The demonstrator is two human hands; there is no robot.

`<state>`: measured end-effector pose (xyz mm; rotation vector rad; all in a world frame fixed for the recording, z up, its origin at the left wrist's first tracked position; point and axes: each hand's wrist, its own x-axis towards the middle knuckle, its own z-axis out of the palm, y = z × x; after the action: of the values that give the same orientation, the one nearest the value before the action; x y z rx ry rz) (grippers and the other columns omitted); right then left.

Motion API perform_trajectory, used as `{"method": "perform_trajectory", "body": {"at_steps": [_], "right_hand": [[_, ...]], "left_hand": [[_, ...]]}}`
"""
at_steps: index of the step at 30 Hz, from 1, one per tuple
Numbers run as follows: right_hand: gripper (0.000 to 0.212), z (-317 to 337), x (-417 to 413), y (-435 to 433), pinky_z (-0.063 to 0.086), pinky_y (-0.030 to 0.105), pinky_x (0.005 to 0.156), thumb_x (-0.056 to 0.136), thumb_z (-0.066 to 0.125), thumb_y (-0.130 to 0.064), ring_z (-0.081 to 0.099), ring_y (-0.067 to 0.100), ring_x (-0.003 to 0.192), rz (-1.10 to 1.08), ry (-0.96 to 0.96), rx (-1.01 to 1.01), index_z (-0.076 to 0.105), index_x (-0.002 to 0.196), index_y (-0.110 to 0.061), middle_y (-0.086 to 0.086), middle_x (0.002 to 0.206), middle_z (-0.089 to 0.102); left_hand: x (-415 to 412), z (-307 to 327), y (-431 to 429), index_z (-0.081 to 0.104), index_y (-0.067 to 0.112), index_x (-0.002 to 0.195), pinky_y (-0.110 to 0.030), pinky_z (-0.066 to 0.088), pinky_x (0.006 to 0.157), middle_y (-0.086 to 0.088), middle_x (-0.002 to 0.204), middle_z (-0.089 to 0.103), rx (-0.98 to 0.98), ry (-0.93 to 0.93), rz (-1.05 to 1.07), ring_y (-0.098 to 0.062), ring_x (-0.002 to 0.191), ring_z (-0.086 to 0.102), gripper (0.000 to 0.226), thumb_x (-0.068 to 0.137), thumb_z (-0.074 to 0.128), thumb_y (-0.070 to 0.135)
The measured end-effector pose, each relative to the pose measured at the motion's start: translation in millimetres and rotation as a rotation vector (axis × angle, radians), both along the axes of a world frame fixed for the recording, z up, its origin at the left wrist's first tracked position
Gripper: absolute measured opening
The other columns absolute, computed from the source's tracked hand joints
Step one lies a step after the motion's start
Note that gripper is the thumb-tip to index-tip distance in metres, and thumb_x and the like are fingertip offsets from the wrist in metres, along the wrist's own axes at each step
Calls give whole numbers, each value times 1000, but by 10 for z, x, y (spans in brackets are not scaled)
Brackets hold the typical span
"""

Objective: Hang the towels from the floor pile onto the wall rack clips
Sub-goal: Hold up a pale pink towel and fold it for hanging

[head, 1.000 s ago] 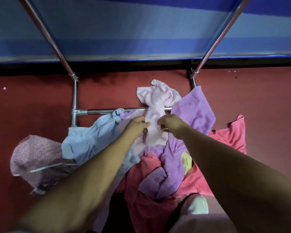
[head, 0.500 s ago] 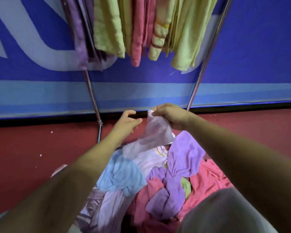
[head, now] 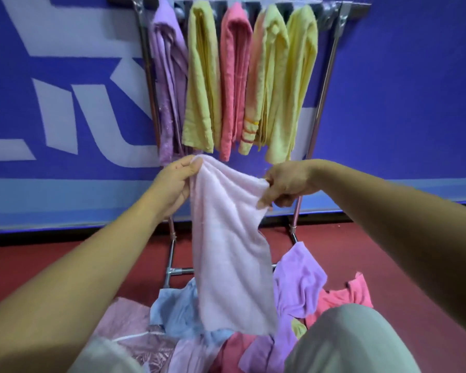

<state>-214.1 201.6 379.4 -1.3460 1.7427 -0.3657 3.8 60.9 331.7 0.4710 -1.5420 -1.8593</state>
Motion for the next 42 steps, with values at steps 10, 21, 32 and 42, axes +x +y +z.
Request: {"method": "perform_trajectory", "body": {"at_steps": [10,21,32,42], "right_hand": [[27,324,241,60,48,34,72,94,57,-1,56,17,67,-191,-689,-476,62,74,-19,4,74,58],[15,537,511,144,44,23,61,93,65,-5,55,17,73,-11,-228,-503,66,99,8,11,81,60],[26,180,176,405,42,25,60,83,76,-36,56,18,77,44,639,-73,69,95,-15,-3,83,60],[40,155,-232,468,31,26,53,86,74,-43,39,16,58,-186,502,-221,57,70,-9,-1,64,45]], "left_hand": [[251,349,260,63,4,108,-21,43,70,-8,90,57,-137,-231,-193,-17,75,53,27,86,64,19],[256,853,512,73,20,85,-24,34,63,-1,72,54,-592,-443,-12,-11,69,43,16,93,66,31],[520,1207,179,69,22,79,-20,40,62,11,73,64,-760,-600,410,-3,71,53,18,95,63,29],[805,937,-168,68,18,86,-26,34,60,-2,89,67,-851,-940,494,-19,86,57,15,96,59,24]]}}
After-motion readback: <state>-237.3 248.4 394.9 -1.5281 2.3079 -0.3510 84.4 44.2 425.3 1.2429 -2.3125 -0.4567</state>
